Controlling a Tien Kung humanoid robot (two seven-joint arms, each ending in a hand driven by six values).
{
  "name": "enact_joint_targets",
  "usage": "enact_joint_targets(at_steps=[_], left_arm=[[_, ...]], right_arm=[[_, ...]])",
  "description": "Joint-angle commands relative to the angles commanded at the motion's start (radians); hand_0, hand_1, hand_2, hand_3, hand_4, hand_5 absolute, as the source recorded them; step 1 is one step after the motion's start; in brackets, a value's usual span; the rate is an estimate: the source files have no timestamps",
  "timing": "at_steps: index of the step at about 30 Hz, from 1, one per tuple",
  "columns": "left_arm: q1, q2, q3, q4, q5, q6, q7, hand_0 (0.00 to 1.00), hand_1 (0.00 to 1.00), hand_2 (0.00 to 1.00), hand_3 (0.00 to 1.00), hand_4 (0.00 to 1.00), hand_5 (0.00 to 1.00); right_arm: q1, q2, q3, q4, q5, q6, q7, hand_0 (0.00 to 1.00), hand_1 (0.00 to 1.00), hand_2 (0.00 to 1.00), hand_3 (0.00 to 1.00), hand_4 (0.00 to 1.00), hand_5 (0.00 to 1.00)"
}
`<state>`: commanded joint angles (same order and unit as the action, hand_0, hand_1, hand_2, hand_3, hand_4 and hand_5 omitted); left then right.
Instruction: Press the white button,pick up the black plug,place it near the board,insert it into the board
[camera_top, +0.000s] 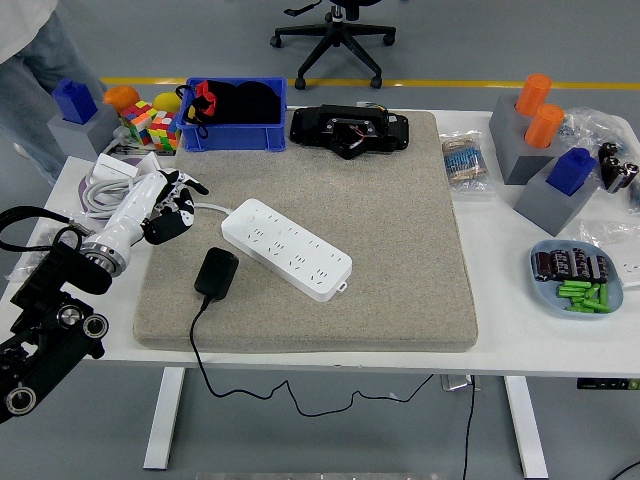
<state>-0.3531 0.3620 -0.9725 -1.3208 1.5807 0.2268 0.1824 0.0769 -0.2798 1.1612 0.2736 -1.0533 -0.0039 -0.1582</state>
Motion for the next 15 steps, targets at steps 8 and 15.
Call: enact_joint_targets(at_steps=[8,15], left_arm=[[-0.063,0.008,0.065,0.044,-0.032,-0.039,0.029,0.009,0.002,0.125,0.57,0.002,0.002],[-0.14,0.01,0.139,0.095,-0.055,-0.084,0.076,0.002,0.002,0.101,0.591,0.002,0.002]], right_arm=[[-0.003,0.0,-0.003,0.0,0.003,0.0,-0.001,0.635,0.636,0.617,0.601,0.682,0.439],[-0.005,-0.002,0.003,0.0,0.003,0.0,-0.001,0.635,0.635,0.617,0.602,0.682,0.44]])
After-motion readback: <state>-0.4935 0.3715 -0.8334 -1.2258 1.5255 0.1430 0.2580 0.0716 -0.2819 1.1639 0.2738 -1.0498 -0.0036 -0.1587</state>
